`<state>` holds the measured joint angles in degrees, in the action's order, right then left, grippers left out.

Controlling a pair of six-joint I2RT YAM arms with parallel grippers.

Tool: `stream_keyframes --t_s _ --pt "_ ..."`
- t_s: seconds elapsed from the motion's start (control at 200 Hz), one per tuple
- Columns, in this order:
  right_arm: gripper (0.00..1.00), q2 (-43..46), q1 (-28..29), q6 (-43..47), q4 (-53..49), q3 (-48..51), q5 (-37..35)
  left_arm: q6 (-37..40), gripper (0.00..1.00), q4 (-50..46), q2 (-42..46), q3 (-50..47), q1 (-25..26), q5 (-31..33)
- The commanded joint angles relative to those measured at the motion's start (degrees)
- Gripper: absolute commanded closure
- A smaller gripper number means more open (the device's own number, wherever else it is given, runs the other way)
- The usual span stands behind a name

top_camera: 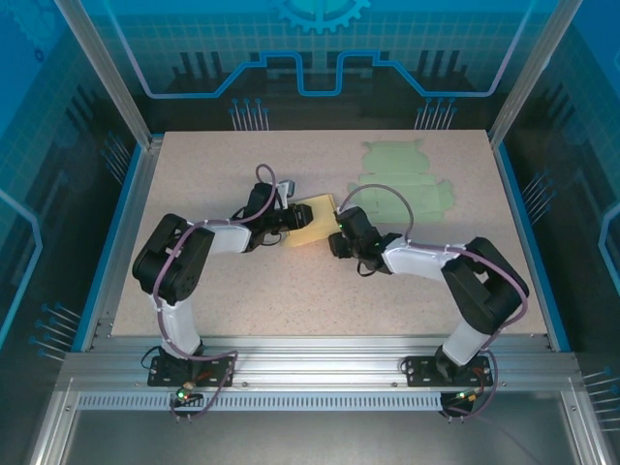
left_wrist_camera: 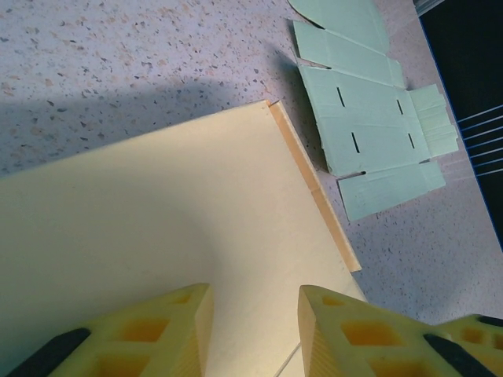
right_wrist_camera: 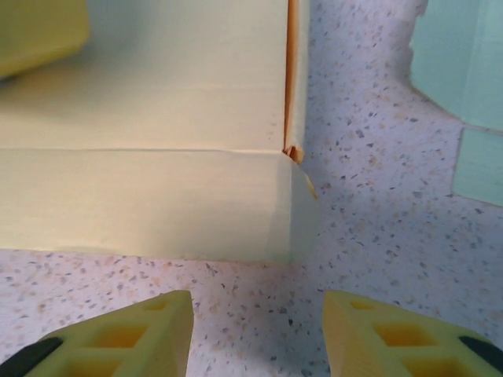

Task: Fold the paper box

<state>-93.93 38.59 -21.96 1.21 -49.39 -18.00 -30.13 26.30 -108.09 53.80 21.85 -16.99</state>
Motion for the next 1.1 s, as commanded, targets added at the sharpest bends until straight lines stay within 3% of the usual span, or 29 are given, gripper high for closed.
stream_keyframes --t_s 0.0,0.18,0.27,0.535,0.635,0.76,0.976,1.096 --pt "0.50 5.55 0.96 0.35 -4.27 0.91 -0.46 -0.63 0.64 -1.61 -2.30 -0.09 -0.51 -0.85" --pt "0.43 8.55 -1.11 -0.77 -10.75 -3.64 1.43 -1.01 0.61 -1.57 -1.26 0.33 -0.54 -1.84" --pt "0.43 6.90 -3.28 -1.41 -12.61 -6.74 6.06 -1.11 0.56 -2.08 0.33 1.15 -0.49 -2.64" --pt "0.38 -5.86 -10.52 -1.64 -16.33 -18.13 19.94 -1.51 0.37 -4.98 5.90 4.93 -0.49 -4.34" --pt "0.37 -10.15 -12.61 -2.03 -15.24 -20.80 26.37 -0.62 0.35 -6.53 8.49 5.47 -0.58 -3.63" --pt "0.36 -14.39 -14.48 -2.99 -13.88 -22.95 31.80 3.64 0.34 -12.56 11.77 6.34 -0.58 0.58" --pt "0.36 -18.77 -15.30 -3.27 -12.78 -24.28 34.12 12.37 0.35 -29.83 12.43 9.40 -0.62 16.60" --pt "0.36 -20.03 -15.44 -3.38 -12.05 -23.93 34.30 13.87 0.40 -32.70 9.19 10.52 -0.84 18.35"
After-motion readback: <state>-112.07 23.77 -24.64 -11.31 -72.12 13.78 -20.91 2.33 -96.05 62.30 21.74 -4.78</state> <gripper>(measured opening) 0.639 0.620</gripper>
